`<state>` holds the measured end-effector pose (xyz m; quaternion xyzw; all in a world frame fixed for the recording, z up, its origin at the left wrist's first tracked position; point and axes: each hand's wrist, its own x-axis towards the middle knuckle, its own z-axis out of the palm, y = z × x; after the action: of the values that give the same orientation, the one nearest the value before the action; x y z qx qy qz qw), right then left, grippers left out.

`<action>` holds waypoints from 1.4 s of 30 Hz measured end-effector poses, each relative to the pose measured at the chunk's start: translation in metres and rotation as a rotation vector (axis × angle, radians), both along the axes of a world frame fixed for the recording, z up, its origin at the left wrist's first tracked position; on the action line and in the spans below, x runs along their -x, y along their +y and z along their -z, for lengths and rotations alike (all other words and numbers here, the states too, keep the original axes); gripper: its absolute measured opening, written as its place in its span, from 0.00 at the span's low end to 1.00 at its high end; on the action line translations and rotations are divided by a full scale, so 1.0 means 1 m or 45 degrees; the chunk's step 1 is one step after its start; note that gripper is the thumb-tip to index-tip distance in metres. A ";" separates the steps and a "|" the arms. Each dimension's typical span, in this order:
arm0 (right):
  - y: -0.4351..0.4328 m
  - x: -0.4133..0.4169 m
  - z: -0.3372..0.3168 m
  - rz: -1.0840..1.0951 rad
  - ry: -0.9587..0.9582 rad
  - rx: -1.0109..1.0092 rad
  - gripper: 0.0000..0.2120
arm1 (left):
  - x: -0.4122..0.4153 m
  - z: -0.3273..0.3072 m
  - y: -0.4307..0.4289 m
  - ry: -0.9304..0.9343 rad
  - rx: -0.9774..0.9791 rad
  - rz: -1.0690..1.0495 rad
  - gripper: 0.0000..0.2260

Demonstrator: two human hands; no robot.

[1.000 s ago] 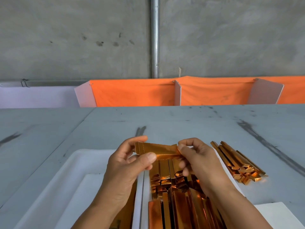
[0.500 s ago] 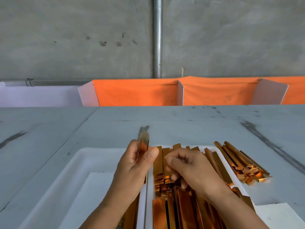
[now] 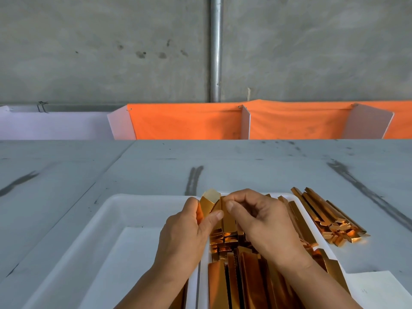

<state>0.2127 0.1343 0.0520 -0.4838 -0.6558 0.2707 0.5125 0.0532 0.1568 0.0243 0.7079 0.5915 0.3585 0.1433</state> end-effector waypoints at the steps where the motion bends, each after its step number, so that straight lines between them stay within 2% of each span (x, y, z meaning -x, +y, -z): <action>1: 0.000 0.001 0.001 -0.004 -0.013 0.007 0.06 | 0.000 0.000 0.000 0.027 -0.010 -0.002 0.21; 8: 0.003 0.002 0.004 0.034 -0.109 0.000 0.07 | -0.002 0.001 -0.001 0.127 -0.049 0.012 0.27; 13: 0.005 0.002 0.005 -0.022 -0.159 0.083 0.09 | -0.002 0.003 -0.002 0.206 -0.120 0.043 0.24; 24: 0.008 0.000 0.004 -0.032 -0.386 0.098 0.19 | -0.002 0.012 -0.002 0.404 -0.222 0.089 0.25; 28: 0.009 -0.006 0.004 -0.034 -0.366 0.081 0.16 | -0.003 0.010 -0.003 0.410 -0.214 0.110 0.24; 33: 0.011 -0.007 0.010 -0.008 -0.210 0.018 0.11 | -0.006 0.005 -0.006 0.434 -0.187 0.125 0.21; 36: 0.012 -0.008 0.011 -0.014 -0.143 0.010 0.12 | -0.007 0.004 -0.007 0.448 -0.168 0.129 0.20; 42: 0.013 -0.008 0.012 0.033 -0.213 -0.072 0.10 | -0.007 0.005 -0.007 0.428 -0.132 0.142 0.20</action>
<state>0.2207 0.1476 0.0403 -0.4985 -0.6973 0.2041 0.4729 0.0599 0.1494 0.0197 0.7959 0.5478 0.2566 0.0256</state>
